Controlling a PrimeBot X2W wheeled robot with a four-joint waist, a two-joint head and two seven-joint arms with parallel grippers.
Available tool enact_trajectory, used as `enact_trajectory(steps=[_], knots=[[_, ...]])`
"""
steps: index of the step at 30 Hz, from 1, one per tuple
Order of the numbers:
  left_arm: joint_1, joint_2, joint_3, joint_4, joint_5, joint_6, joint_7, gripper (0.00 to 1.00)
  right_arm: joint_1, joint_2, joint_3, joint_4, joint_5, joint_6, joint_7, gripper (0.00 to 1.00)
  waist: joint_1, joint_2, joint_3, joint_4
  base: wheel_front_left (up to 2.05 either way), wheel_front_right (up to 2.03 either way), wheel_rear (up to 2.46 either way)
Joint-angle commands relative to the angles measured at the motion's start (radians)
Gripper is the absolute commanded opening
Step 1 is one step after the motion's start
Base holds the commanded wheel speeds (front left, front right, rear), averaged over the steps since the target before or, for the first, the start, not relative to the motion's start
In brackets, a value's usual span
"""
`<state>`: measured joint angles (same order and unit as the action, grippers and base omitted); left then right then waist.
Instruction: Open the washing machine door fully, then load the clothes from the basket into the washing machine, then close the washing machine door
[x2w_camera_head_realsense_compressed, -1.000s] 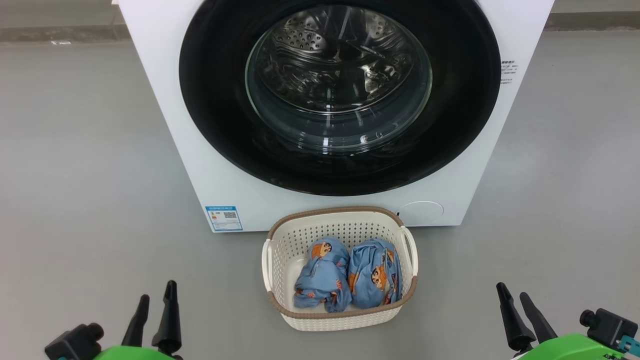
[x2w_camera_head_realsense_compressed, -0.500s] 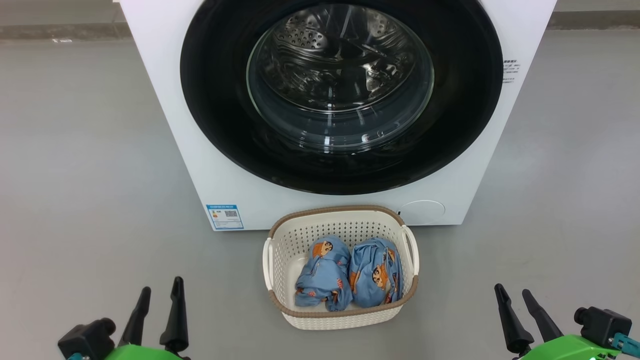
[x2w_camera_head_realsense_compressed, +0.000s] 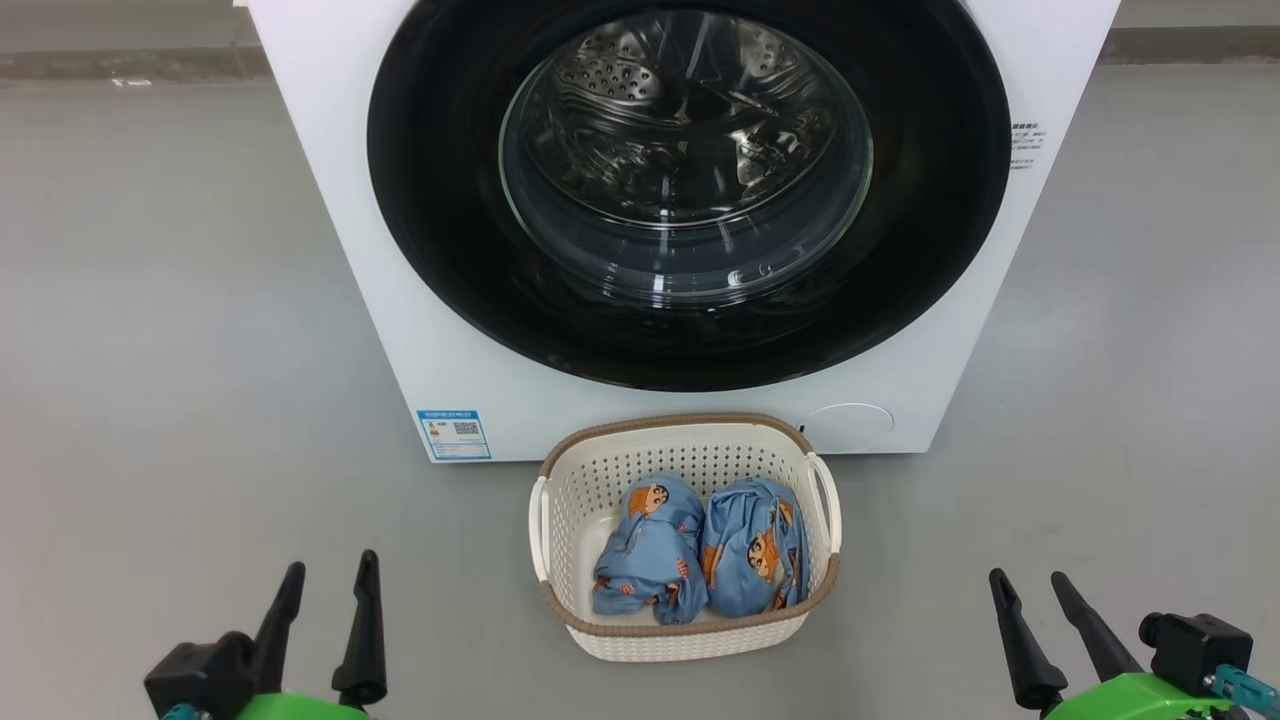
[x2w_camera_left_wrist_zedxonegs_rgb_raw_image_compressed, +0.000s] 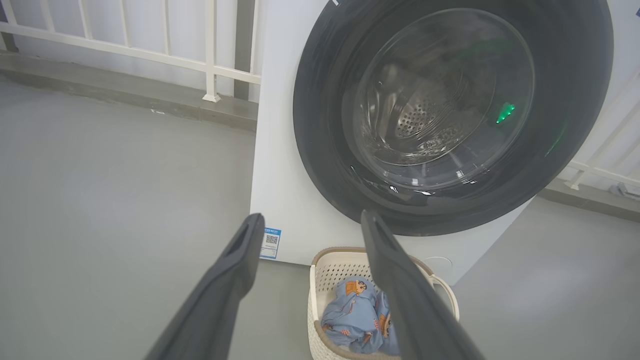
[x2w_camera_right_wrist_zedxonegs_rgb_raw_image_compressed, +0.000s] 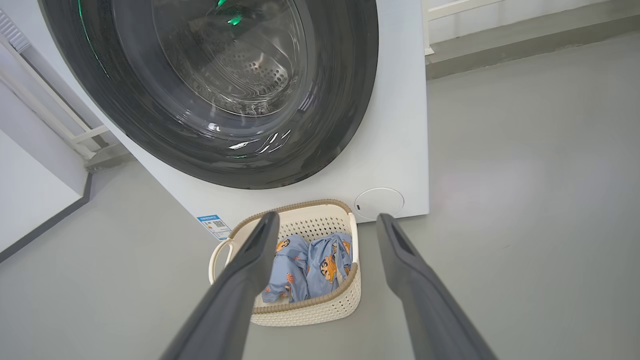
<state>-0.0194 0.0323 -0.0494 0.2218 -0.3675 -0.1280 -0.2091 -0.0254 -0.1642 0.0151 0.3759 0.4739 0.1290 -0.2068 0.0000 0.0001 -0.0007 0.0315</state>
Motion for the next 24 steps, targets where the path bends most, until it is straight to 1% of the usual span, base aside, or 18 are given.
enact_trajectory(steps=[1,13,24], knots=[[-0.021,0.016,0.025,-0.03,0.032,-0.002,-0.017,1.0,-0.013,-0.02,0.014,-0.024,-0.031,0.002,-0.02,1.0,0.0,-0.0001,-0.001,0.0,0.0,0.0,0.0],[-0.021,0.018,0.011,-0.026,0.16,-0.003,-0.053,1.0,0.003,-0.023,-0.008,-0.03,-0.167,0.002,-0.055,1.0,0.0,-0.0001,-0.005,-0.003,0.0,0.0,0.0],[-0.019,0.018,0.006,-0.003,0.165,-0.003,-0.053,1.0,0.013,-0.014,-0.019,-0.034,-0.172,0.002,-0.055,1.0,0.0,-0.0001,-0.013,-0.008,0.0,0.0,0.0]])
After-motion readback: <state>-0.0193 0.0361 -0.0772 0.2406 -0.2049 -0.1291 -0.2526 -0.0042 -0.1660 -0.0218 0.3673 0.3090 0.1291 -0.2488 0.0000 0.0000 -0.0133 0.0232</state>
